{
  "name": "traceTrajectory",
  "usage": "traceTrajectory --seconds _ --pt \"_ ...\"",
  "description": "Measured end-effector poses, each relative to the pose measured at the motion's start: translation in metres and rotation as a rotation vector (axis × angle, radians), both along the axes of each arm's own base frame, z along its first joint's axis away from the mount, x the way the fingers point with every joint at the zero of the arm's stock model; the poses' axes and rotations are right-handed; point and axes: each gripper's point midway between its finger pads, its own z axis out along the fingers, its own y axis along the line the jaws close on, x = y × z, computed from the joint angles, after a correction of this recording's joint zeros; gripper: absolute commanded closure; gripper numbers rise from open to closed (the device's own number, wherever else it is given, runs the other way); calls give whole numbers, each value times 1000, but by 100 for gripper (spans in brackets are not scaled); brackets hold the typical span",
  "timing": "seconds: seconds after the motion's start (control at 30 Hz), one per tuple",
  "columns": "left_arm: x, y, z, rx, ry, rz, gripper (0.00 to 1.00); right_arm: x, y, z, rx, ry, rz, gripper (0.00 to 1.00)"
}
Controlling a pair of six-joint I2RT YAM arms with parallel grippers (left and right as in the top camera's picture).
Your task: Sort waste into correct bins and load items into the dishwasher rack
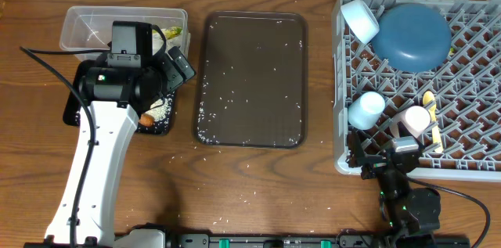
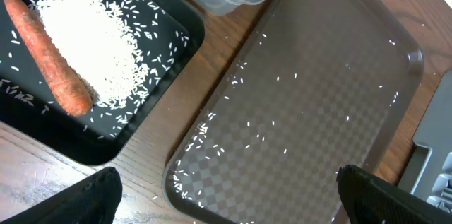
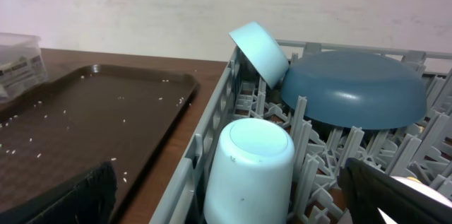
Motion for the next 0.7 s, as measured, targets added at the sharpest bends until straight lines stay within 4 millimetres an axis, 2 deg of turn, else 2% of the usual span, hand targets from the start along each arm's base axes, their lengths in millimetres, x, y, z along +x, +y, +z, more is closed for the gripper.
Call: traceTrajectory --seconds 0.23,0.4,0.47,0.57,0.7 --pt "-3 2 -2 20 14 -8 0 0 0 0 0 0 0 1" --pt "24 -2 17 115 -163 -188 0 0 0 0 0 0 0 1" --pt "28 -7 28 170 -250 -292 0 0 0 0 0 0 0 1" --pt "20 -10 43 254 -387 -403 0 0 0 0 0 0 0 1" --pt "0 -9 59 347 -588 -439 0 0 0 0 0 0 0 1"
